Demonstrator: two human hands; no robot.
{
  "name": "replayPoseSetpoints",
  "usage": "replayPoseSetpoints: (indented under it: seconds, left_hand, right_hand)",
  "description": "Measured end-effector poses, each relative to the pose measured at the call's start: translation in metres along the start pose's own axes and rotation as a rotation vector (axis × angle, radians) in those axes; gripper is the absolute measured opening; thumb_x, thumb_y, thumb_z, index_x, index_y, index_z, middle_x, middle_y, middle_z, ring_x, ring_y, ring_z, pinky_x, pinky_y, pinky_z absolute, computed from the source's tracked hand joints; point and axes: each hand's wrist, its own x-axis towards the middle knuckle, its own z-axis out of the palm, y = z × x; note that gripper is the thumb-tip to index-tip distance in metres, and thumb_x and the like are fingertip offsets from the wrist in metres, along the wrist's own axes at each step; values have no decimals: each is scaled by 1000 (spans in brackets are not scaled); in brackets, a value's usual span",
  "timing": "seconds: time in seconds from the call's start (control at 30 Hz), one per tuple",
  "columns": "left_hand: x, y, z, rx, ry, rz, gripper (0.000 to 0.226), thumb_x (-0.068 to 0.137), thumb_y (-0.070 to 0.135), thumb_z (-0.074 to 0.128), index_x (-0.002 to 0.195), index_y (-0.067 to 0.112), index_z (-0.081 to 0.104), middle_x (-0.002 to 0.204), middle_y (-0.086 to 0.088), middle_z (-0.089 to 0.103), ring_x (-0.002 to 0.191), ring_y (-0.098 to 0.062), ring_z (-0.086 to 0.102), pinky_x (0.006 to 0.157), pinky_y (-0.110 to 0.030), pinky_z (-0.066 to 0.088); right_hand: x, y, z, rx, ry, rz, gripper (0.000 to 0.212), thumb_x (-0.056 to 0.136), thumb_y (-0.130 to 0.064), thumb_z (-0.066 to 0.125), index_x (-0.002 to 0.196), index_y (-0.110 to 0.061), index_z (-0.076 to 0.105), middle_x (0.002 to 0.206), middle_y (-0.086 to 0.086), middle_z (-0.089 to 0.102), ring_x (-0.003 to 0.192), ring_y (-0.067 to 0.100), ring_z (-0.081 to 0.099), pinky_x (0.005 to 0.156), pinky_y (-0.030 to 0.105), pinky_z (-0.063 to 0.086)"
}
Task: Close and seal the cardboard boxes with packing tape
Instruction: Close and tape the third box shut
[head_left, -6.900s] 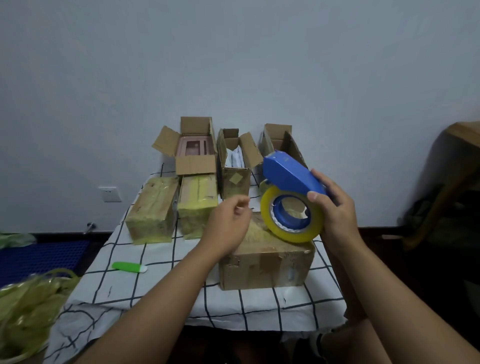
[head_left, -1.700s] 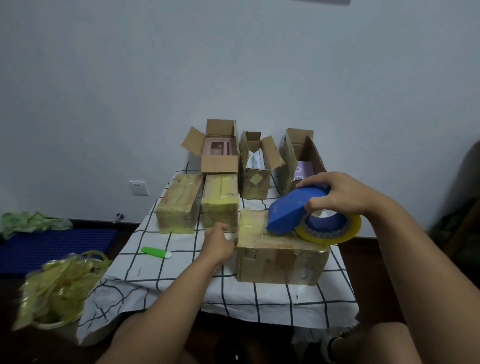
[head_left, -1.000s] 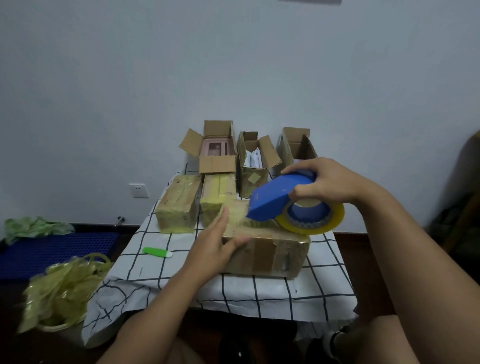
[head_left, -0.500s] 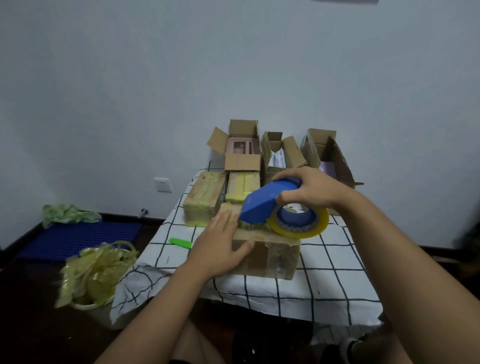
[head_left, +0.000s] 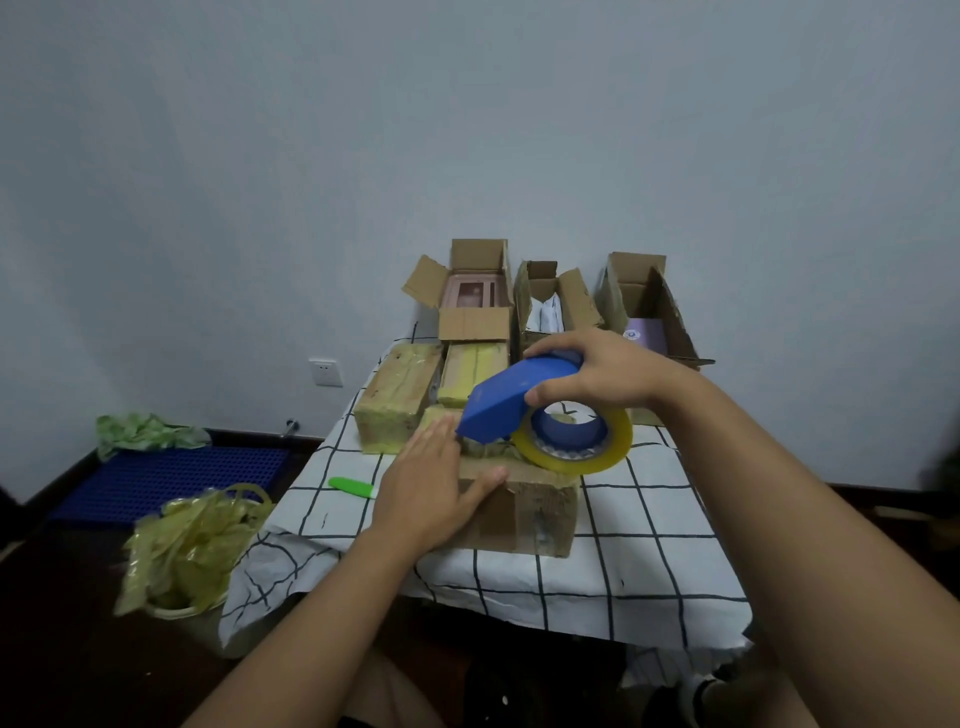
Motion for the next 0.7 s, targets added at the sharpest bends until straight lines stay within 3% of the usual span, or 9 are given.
replayPoseSetpoints:
  seconds: [0.13, 0.3, 0.47, 0.7]
  left_hand:
    - [0, 1, 0, 21, -10, 1, 89, 85, 83, 24, 154, 27, 19, 161, 3, 24, 148, -14, 20, 119, -34, 18]
    - [0, 3, -3, 103, -102, 6, 96, 84, 83, 9, 157, 22, 11, 164, 0, 5, 150, -14, 8, 119, -31, 5]
    - [0, 2, -2, 148, -122, 25, 96, 83, 80, -1, 157, 21, 11, 164, 1, 7, 150, -14, 7, 121, -34, 6]
    - [1, 1, 2, 144, -120, 28, 87, 81, 79, -7, 155, 37, 13, 163, 5, 8, 151, -14, 5, 122, -36, 8]
  right_hand:
    - [-10, 8, -10, 34, -19, -38, 52, 83, -47, 75, 130, -29, 61, 112, -12, 59, 97, 8, 60, 87, 27, 43]
    - [-27, 22, -32, -50, -36, -5, 53, 76, -55, 76, 124, -35, 64, 112, -11, 62, 98, 11, 62, 94, 35, 50]
    - [-37, 25, -17, -20, -51, 14, 47, 85, -40, 74, 128, -30, 61, 111, -9, 60, 96, 9, 59, 87, 27, 46]
    - [-38, 34, -12, 51, 9, 38, 48, 82, -39, 77, 127, -30, 63, 107, -15, 60, 94, 9, 61, 90, 30, 49]
